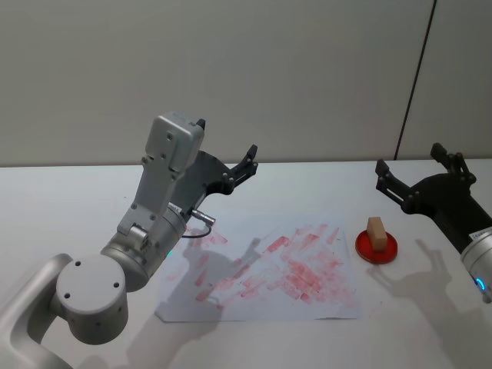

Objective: Use the one hand to pick up the stamp and affix it onto the A4 paper.

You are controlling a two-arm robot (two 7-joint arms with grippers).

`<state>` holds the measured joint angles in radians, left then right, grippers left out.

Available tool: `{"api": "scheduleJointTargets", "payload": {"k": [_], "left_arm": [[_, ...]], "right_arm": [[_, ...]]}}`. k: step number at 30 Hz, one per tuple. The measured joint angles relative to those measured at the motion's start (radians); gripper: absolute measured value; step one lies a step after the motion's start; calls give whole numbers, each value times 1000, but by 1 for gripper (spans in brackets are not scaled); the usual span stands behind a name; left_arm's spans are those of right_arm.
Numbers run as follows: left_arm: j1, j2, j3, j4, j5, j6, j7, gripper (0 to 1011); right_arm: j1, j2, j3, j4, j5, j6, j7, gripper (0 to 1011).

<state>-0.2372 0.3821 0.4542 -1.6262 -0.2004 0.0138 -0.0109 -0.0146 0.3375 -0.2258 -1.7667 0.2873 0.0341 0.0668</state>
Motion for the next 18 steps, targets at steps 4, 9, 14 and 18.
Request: {"api": "scheduleJointTargets", "payload": {"k": [4,9,14,18], "left_arm": [[0,0,0,0,0,0,0,1001],[0,0,0,0,0,0,0,1001],[0,0,0,0,0,0,0,1002],[0,0,0,0,0,0,0,1001]], "right_arm": [[0,0,0,0,0,0,0,1001],[-3,1,1,-1,0,1,0,1001],[-24,11,2,-24,9,17,-2,1001],[-45,21,5,-46,19,41,-12,1001]]}}
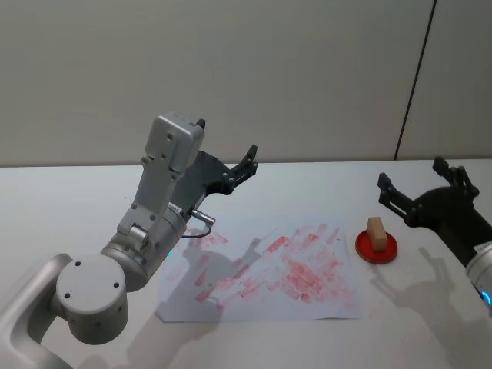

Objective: Use the one hand to pick up the stamp and affix it onto the A4 paper.

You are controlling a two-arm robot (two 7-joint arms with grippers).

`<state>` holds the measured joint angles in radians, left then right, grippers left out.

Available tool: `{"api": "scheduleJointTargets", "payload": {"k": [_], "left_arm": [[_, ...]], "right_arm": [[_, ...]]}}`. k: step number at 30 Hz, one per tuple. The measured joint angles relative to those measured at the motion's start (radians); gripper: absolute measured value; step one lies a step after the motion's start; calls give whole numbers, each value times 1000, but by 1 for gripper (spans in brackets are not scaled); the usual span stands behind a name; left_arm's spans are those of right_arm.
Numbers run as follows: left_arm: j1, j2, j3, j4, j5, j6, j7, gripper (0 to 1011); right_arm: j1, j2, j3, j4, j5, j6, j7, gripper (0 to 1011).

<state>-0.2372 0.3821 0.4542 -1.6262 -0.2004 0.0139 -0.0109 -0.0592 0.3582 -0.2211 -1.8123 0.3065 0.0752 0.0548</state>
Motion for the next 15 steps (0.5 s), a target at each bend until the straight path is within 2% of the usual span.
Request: {"api": "scheduleJointTargets", "payload": {"k": [8,15], "left_arm": [[0,0,0,0,0,0,0,1001],[0,0,0,0,0,0,0,1001]], "right_arm": [[-40,11,2,-36,9,68,-43,1001],[-46,-2,-6,-32,-18,141,-95,1001]]}}
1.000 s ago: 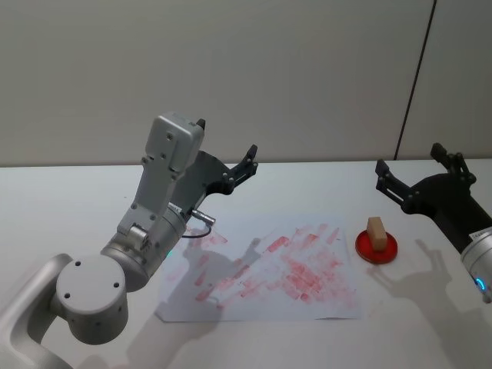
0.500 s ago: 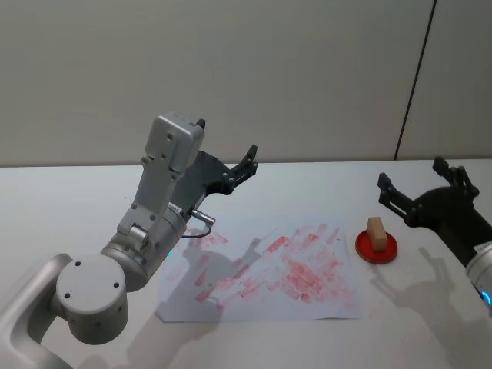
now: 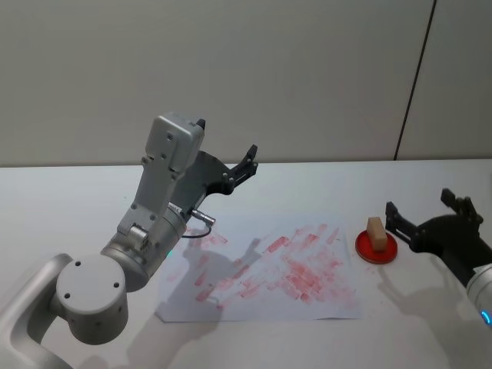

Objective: Use the one hand to pick up the stamp and affix it onto the A4 paper.

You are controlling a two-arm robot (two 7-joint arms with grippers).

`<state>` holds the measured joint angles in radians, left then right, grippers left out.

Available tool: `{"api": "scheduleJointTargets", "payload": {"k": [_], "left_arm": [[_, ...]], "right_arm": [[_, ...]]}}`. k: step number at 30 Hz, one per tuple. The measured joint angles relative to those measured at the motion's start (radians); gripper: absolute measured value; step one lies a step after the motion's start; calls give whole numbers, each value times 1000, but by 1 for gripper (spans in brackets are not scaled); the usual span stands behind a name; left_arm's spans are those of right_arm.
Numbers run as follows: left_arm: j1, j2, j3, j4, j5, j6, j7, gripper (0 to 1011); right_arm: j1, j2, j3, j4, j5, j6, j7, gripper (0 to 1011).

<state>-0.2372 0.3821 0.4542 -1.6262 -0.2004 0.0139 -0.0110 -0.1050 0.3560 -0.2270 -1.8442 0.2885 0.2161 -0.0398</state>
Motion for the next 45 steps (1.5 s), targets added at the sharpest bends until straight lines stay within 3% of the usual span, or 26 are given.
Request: {"api": "scheduleJointTargets", "payload": {"k": [12,19,45], "left_arm": [[0,0,0,0,0,0,0,1001],[0,0,0,0,0,0,0,1002],[0,0,0,0,0,0,0,1001]], "right_arm": [[47,-52,-20,87,-65,88,-33,1001],[107,-105,-40,191,-115,123,-30,1001],[237,-199,-69,414,-206,107,12,976]]}}
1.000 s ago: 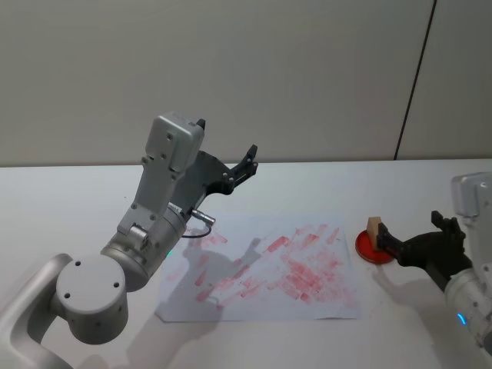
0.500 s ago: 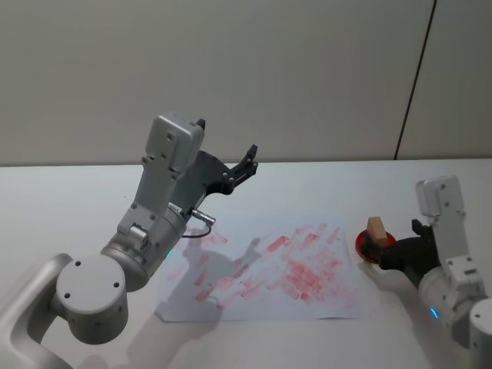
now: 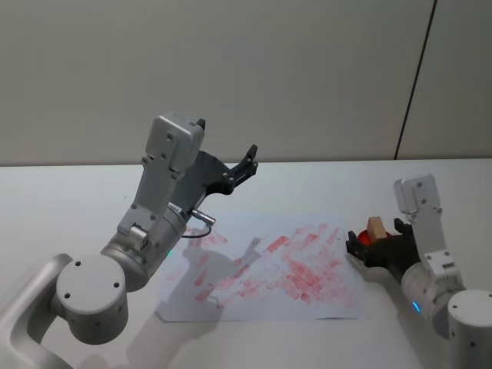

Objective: Use the one hand to pick up the stamp and affix it onto the A4 paper.

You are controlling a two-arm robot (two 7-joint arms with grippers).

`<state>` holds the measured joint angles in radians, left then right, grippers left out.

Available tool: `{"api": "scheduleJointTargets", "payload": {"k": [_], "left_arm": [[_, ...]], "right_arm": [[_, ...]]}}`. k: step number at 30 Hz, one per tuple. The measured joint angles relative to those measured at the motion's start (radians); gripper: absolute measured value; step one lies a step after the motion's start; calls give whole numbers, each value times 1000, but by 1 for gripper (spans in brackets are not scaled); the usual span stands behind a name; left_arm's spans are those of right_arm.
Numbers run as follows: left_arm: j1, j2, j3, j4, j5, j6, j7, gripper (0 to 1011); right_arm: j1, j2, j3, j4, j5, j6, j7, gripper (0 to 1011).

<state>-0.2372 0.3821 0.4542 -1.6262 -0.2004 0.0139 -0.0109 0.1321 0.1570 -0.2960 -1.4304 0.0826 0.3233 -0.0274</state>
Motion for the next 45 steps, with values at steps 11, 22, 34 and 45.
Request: {"api": "scheduleJointTargets", "payload": {"k": [11,22,34,45], "left_arm": [[0,0,0,0,0,0,0,1001],[0,0,0,0,0,0,0,1001],[0,0,0,0,0,0,0,1001],[0,0,0,0,0,0,0,1002]], "right_arm": [[19,-14,-4,33,-13,-7,9,704],[28,-19,-6,47,-18,-10,12,359],[31,-21,-6,49,-21,-15,18,219],[41,-23,-10,-1,-31,-54,86,219]]}}
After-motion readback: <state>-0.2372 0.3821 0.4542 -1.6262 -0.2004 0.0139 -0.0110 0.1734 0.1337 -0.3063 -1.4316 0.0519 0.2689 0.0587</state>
